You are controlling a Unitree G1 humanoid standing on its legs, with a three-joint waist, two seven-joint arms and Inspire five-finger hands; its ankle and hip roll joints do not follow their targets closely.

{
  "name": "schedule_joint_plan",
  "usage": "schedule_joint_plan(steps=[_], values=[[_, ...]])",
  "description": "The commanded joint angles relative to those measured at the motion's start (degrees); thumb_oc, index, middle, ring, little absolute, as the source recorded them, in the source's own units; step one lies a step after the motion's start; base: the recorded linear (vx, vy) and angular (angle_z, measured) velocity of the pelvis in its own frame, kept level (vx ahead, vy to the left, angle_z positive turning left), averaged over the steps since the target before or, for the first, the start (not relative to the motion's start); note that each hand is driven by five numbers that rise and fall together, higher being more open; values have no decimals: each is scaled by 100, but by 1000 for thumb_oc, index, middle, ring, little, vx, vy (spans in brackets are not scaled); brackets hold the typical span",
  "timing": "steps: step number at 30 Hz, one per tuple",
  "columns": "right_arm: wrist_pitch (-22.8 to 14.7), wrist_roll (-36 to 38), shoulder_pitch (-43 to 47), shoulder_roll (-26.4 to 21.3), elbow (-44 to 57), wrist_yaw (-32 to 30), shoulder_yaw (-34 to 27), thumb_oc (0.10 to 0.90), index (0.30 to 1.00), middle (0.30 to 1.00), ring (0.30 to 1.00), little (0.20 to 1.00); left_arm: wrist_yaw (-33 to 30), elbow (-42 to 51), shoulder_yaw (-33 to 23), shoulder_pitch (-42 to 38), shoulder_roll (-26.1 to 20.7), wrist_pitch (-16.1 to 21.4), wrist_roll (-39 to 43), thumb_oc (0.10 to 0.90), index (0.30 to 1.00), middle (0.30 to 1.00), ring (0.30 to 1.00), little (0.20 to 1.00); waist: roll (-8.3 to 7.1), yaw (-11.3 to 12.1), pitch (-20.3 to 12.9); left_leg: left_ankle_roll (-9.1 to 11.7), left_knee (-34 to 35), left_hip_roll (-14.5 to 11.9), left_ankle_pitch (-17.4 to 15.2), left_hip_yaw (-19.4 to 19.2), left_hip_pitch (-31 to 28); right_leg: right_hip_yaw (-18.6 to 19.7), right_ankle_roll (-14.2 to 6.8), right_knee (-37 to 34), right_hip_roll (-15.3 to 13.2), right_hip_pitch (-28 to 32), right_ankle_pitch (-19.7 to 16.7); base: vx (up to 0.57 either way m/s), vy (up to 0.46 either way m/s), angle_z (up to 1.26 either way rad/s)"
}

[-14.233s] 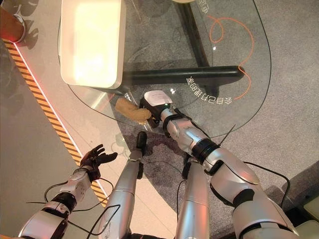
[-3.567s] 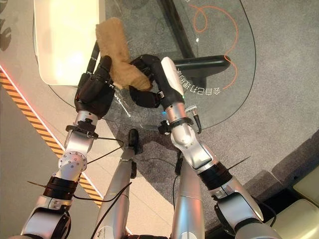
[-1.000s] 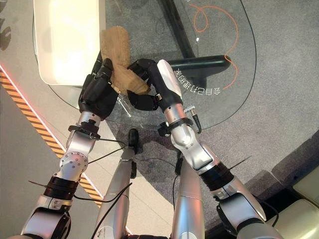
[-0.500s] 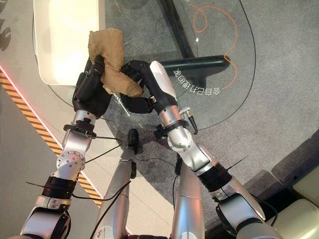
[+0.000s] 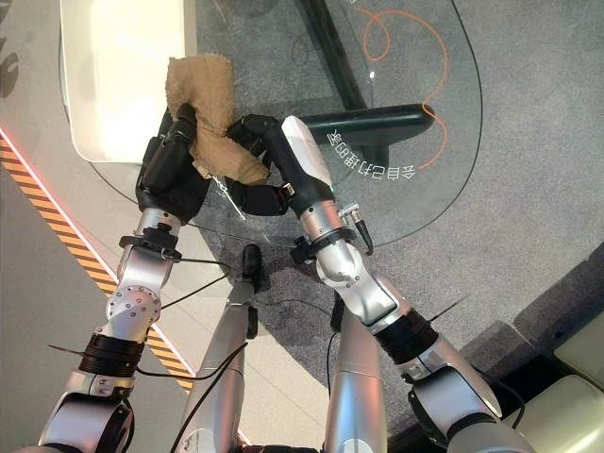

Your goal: Wipe the table with a cloth and put it in the basket.

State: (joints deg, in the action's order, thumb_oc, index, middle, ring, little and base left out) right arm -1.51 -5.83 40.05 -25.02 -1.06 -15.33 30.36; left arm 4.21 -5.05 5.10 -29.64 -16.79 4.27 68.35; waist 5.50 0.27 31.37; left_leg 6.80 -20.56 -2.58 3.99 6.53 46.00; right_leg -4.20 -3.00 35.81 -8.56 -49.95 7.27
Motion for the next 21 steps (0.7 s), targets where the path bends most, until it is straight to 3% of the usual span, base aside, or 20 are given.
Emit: schedule_joint_plan(steps=[1, 21], values=[[-484, -85, 915, 434, 713, 92, 122, 800, 900, 900, 900, 900, 801, 1148, 472, -814, 139, 193, -277, 100, 300, 300, 300, 200, -89, 138, -158, -708, -50, 713, -390, -708, -204, -214, 72, -858, 607, 275, -391, 0, 0, 0], [-512, -184, 830, 542, 697, 83, 42, 800, 900, 900, 900, 900, 37, 1192, 230, -725, 322, 1405, -561, 100, 300, 300, 300, 200, -102, 168, -158, -717, -123, 745, -415, -644, -142, -200, 91, -754, 643, 207, -334, 0, 0, 0]])
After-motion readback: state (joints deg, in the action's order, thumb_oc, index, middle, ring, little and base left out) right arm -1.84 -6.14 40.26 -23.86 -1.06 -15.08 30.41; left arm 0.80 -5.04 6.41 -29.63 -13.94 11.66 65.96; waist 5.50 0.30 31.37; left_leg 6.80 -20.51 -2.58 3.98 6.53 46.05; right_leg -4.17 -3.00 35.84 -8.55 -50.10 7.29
